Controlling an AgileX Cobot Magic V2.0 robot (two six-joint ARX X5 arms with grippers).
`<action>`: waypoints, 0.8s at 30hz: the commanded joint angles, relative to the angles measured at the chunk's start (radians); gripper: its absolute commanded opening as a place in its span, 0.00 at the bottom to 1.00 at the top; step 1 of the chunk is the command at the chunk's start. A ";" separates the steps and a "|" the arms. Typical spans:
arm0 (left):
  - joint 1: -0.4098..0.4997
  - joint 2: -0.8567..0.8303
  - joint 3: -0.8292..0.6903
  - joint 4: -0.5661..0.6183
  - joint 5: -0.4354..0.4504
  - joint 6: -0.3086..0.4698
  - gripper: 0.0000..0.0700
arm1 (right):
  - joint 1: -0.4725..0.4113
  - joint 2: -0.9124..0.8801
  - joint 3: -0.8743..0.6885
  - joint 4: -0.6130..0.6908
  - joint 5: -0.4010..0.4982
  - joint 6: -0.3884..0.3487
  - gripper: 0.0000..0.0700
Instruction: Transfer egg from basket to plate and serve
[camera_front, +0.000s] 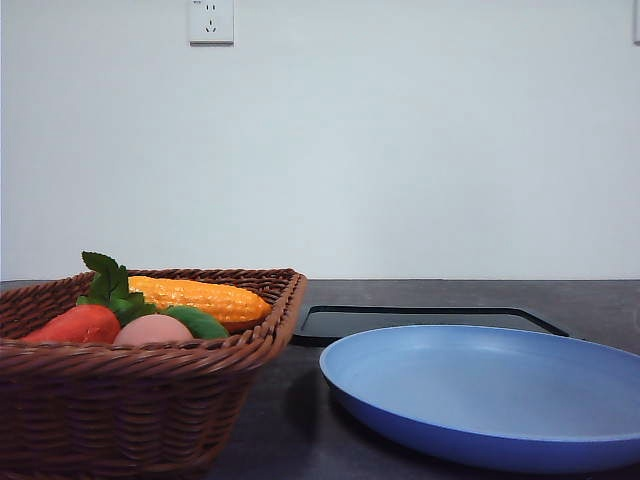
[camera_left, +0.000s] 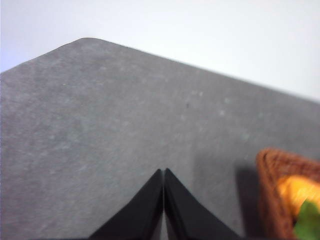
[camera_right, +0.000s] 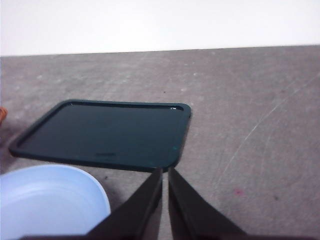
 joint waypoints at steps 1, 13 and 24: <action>0.001 -0.001 -0.026 0.023 0.005 -0.107 0.00 | 0.002 -0.003 -0.006 0.002 -0.001 0.091 0.00; 0.001 -0.001 -0.019 0.013 0.178 -0.219 0.00 | 0.002 -0.002 0.029 -0.053 -0.007 0.258 0.00; 0.001 0.146 0.151 -0.128 0.268 -0.219 0.00 | 0.001 0.129 0.251 -0.239 0.011 0.272 0.00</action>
